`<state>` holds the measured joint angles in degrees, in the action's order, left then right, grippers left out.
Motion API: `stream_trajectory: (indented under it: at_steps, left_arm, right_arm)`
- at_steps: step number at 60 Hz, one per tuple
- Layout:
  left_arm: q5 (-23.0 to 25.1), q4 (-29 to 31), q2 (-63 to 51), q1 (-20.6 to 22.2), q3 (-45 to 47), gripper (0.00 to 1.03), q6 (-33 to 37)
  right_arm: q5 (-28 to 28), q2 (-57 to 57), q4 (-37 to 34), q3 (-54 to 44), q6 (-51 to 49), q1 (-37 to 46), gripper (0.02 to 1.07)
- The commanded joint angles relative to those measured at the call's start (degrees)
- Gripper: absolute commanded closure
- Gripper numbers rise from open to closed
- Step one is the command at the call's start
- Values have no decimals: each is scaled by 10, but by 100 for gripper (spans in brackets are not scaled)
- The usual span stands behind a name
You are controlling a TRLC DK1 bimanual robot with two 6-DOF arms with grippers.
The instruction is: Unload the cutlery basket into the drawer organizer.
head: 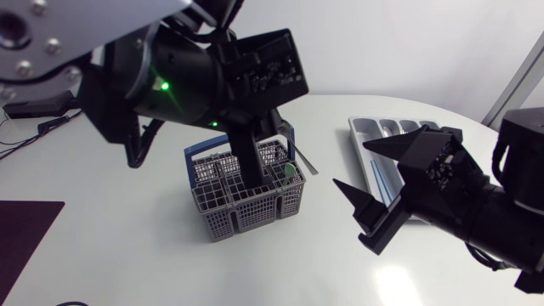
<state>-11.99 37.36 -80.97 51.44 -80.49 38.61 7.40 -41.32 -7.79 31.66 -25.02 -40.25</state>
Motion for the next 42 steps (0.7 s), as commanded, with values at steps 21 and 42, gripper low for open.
stream_trajectory:
  at_steps: [21, 42]
  left_arm:
    - [168, 144, -120, -47, -177, 100, -233]
    - [246, 194, -149, -57, -208, 100, -293]
  right_arm:
    - [86, 2, 132, -62, -73, -83, 25]
    - [86, -53, 190, -60, -96, -83, 62]
